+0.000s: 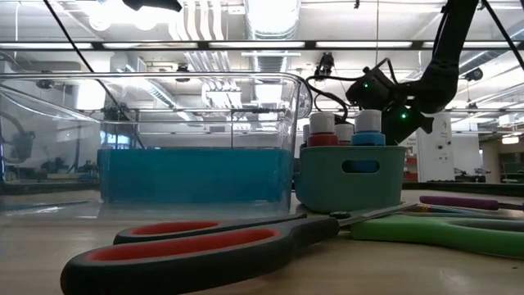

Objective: Pick & Place Paint Supplies
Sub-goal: Put the blue paint brush into the blue bin

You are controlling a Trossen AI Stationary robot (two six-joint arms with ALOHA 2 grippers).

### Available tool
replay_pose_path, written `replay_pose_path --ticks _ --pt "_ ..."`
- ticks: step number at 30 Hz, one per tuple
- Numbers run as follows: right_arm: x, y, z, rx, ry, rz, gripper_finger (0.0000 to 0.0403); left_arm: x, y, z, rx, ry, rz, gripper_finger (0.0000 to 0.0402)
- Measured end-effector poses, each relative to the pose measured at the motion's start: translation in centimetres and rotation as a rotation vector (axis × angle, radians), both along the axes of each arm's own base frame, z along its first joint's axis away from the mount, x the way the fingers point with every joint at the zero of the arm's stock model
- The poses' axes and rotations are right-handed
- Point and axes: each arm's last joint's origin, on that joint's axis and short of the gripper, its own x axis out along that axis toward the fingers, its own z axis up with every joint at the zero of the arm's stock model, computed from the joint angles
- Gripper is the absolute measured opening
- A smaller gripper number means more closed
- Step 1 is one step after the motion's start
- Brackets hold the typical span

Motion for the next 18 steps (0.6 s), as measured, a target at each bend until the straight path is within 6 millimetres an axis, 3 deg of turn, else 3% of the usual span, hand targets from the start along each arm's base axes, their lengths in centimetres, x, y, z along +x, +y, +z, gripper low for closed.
replay_pose_path --ticks 18 --pt "0.10 -0.04 -0.01 0.021 0.017 0.026 0.0083 0.01 -0.01 0.01 -0.003 -0.001 -0.003 0.0354"
